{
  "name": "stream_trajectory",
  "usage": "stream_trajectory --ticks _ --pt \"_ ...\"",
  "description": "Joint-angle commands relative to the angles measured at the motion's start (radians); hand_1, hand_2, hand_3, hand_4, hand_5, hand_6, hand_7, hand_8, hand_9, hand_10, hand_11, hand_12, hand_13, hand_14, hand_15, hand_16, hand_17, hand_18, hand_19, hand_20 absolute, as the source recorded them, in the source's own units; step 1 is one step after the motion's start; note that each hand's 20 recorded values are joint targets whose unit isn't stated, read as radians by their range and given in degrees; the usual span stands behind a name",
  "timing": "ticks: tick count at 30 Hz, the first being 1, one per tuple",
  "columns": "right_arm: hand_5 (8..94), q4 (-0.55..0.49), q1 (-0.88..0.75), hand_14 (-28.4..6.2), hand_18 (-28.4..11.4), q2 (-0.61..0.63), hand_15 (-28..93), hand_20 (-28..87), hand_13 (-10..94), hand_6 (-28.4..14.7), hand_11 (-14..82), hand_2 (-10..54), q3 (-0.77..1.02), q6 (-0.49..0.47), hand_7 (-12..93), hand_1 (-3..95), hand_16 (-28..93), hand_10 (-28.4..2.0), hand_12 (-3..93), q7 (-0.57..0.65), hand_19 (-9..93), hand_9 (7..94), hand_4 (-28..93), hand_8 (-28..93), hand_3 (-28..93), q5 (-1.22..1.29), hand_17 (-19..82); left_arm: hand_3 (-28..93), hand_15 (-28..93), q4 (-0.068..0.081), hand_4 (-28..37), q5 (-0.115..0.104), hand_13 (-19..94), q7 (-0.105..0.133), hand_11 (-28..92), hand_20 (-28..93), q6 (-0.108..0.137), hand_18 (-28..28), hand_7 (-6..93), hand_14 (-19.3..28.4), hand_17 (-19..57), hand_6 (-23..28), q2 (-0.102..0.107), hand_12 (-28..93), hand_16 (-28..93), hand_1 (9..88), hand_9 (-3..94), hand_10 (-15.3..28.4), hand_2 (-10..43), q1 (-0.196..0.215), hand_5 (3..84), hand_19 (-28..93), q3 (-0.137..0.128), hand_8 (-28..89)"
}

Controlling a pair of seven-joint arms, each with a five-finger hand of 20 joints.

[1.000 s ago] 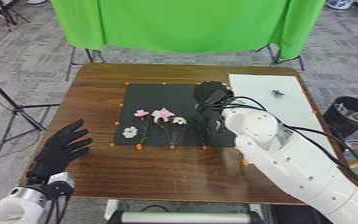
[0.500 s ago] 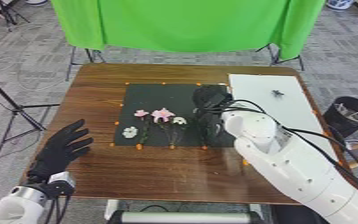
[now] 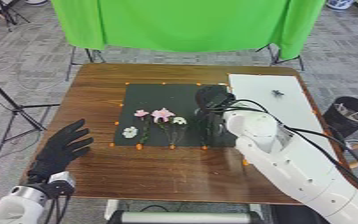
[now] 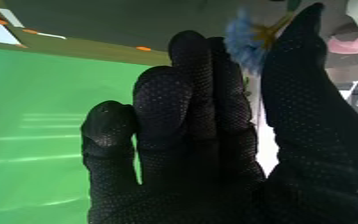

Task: Arrange flowers

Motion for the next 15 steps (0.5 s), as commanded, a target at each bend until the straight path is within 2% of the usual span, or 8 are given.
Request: stream_trajectory --ticks 1,6,10,15 --pt "54.2 -0.005 0.001 -5.4 -19.7 -0.002 74 51 65 1.3 41.2 -9.5 0.008 -0.032 48 30.1 31 -9.1 27.6 0.001 90 63.9 -28 -18 88 -0.013 33 70 32 0.012 -24.1 0.005 21 -0.026 20 7 -0.011 23.0 21.0 16.9 -10.0 3.1 -0.011 15 -1 26.2 24.6 12.7 1.3 0.012 27.1 45 0.009 -11" --pt "52.8 -0.02 -0.01 -5.8 -19.9 0.006 74 51 64 0.5 41.5 -9.5 0.037 -0.037 48 28.4 31 -9.6 27.2 -0.002 90 62.0 -28 -19 87 -0.009 32 70 32 0.009 -24.1 0.003 21 -0.02 21 7 -0.009 23.0 20.9 16.9 -10.0 3.1 -0.011 15 -1 26.2 24.7 12.7 1.3 0.017 27.0 45 0.008 -11" --pt "50.9 -0.027 -0.008 -6.2 -19.9 0.047 75 51 63 -0.1 41.8 -9.5 0.07 0.012 47 27.1 31 -10.0 26.9 0.036 90 60.5 -28 -19 87 0.025 32 70 32 0.007 -24.1 -0.002 21 -0.009 21 7 0.0 23.0 20.9 16.9 -10.0 3.1 -0.008 15 -1 26.2 24.6 12.6 1.3 0.027 27.0 45 0.006 -11" --pt "45.4 -0.004 0.029 -7.7 -20.2 0.13 75 51 58 -1.9 41.7 -9.5 0.091 0.051 45 25.6 30 -11.4 26.5 0.112 89 53.2 -28 -18 88 0.132 30 70 32 0.005 -24.1 -0.007 21 0.002 20 7 0.007 23.0 21.0 17.0 -10.1 3.1 -0.007 15 -1 26.2 24.7 12.7 1.2 0.033 27.1 45 0.004 -11"
